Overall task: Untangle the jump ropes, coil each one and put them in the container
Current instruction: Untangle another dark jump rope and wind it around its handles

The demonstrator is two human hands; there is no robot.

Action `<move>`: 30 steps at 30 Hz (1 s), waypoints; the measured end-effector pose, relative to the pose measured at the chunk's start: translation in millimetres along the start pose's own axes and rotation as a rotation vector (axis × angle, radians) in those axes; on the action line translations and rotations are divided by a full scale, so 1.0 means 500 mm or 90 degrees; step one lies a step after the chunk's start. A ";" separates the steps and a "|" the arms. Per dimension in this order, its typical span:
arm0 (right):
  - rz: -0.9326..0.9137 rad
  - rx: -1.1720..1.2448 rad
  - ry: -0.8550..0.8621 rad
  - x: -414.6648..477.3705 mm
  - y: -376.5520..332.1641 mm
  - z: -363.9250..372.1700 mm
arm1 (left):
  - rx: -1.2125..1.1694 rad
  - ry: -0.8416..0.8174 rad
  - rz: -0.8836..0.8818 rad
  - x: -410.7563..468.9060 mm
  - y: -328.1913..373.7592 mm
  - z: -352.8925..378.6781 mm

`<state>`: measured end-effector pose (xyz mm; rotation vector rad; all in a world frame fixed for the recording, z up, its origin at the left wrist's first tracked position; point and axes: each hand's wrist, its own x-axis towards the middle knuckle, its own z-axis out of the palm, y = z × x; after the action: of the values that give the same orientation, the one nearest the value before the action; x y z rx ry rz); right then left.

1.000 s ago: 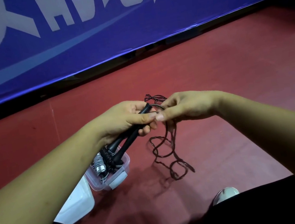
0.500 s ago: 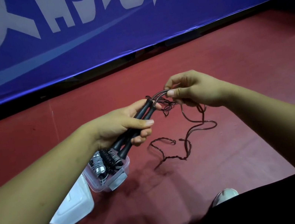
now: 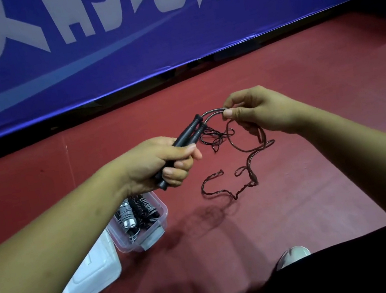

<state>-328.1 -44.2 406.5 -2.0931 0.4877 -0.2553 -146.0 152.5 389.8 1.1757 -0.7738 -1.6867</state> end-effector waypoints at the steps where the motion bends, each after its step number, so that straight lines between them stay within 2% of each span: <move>1: 0.000 -0.002 0.001 0.000 0.004 -0.002 | -0.022 0.006 0.034 0.002 0.005 -0.001; 3: 0.010 -0.008 0.008 0.002 0.017 -0.002 | -0.088 0.037 0.118 0.008 0.021 -0.008; 7: 0.024 0.056 0.016 0.013 0.032 0.012 | -0.169 0.182 0.248 0.023 0.048 -0.026; 13: 0.059 0.125 -0.036 0.019 0.032 0.063 | -0.316 0.327 0.313 0.049 0.056 -0.059; 17: 0.103 0.203 -0.070 0.013 0.037 0.079 | -0.351 0.399 0.362 0.053 0.075 -0.092; 21: 0.101 0.250 -0.064 0.009 0.033 0.104 | -0.305 0.412 0.314 0.046 0.058 -0.104; 24: 0.112 0.235 -0.015 0.004 0.047 0.108 | -0.269 0.400 0.278 0.035 0.057 -0.095; 27: 0.121 0.280 -0.003 0.001 0.047 0.099 | -0.238 0.412 0.330 0.032 0.064 -0.093; 30: 0.104 0.319 -0.032 0.007 0.027 0.105 | -0.310 0.375 0.385 0.027 0.069 -0.101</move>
<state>-309.2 -12.3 367.2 -1.5609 0.5014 -0.2035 -89.5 127.1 397.0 0.8937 -0.2717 -0.8801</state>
